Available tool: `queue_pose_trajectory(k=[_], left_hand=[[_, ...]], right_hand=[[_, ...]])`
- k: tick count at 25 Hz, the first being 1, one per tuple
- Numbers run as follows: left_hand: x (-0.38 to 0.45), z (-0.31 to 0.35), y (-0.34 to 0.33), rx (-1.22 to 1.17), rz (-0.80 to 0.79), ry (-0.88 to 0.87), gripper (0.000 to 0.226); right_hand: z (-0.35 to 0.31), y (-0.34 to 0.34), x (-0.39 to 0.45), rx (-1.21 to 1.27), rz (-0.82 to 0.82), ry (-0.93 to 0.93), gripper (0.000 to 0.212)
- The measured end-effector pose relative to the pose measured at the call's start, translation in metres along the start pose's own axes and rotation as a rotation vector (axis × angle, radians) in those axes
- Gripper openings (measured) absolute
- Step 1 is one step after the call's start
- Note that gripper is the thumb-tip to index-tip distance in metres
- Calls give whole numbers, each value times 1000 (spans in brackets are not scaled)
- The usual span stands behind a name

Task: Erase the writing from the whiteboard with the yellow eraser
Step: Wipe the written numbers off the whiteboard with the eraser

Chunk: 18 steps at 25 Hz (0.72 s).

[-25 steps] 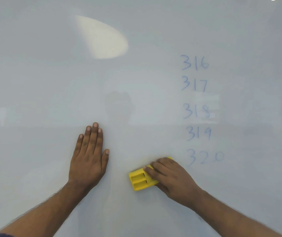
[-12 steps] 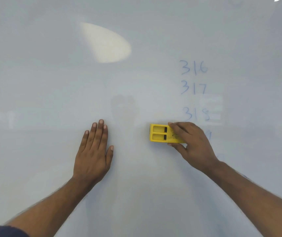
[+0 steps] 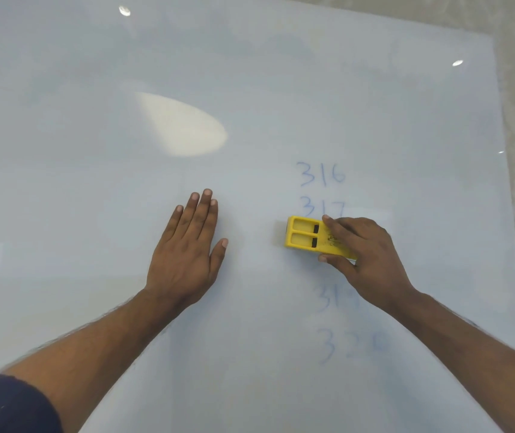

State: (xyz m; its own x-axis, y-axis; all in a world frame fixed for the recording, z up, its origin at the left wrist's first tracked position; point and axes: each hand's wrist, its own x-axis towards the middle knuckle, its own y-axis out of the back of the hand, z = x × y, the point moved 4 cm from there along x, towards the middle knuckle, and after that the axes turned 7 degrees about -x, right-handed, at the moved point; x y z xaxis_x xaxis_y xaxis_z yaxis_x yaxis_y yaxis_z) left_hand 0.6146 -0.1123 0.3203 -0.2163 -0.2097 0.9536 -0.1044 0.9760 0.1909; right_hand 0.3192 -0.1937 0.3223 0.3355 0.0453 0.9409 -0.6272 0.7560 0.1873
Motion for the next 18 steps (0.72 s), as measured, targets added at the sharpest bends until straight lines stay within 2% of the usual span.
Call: queue_pose_trajectory(k=[5, 11, 15, 18], left_hand=[[54, 26, -5, -18, 42, -19, 65], [87, 51, -25, 0, 46, -52, 66], [86, 50, -43, 7, 43, 7, 67], [80, 51, -49, 29, 68, 8, 66]], right_hand=[[48, 20, 35, -63, 85, -118, 58], [89, 16, 70, -40, 91, -251, 58], [80, -7, 94, 14, 107, -221, 56], [59, -20, 97, 37, 155, -100, 56]])
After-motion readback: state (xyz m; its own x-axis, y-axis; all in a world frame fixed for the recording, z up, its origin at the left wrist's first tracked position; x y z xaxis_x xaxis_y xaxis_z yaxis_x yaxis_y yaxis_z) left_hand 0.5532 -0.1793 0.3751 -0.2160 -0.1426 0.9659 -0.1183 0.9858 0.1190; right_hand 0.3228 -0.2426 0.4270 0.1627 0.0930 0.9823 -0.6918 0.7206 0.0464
